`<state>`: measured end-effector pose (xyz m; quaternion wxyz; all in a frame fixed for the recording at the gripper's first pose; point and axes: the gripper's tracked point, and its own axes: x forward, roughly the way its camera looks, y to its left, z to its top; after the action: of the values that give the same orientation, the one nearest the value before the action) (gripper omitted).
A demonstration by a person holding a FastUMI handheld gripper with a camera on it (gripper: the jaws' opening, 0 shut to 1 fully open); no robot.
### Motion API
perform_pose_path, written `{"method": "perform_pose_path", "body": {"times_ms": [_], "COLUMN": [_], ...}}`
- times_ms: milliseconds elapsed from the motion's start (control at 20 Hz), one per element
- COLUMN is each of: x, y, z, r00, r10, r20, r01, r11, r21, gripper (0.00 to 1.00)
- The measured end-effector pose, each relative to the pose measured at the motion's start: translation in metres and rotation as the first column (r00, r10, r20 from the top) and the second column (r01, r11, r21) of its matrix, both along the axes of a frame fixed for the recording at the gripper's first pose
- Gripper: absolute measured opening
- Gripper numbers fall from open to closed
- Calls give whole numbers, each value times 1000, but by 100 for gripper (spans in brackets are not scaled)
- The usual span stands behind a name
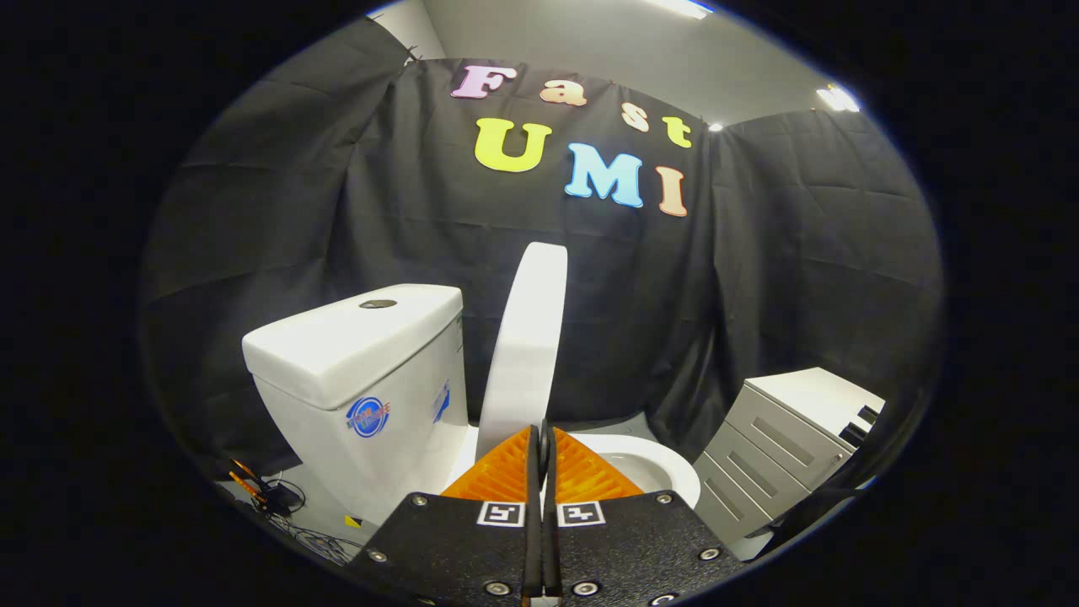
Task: Open the toilet lid.
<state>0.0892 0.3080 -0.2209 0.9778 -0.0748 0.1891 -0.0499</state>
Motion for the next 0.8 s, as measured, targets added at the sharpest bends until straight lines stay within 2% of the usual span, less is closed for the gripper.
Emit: {"method": "perform_pose_path", "body": {"times_ms": [450, 800], "x": [16, 15], "y": [65, 78], "z": [2, -3], "r00": [990, 985], "r10": [142, 170], "r20": [-5, -5], "r01": [-142, -169], "r11": [983, 973], "r21": [-115, -157], "gripper": [0, 0]}}
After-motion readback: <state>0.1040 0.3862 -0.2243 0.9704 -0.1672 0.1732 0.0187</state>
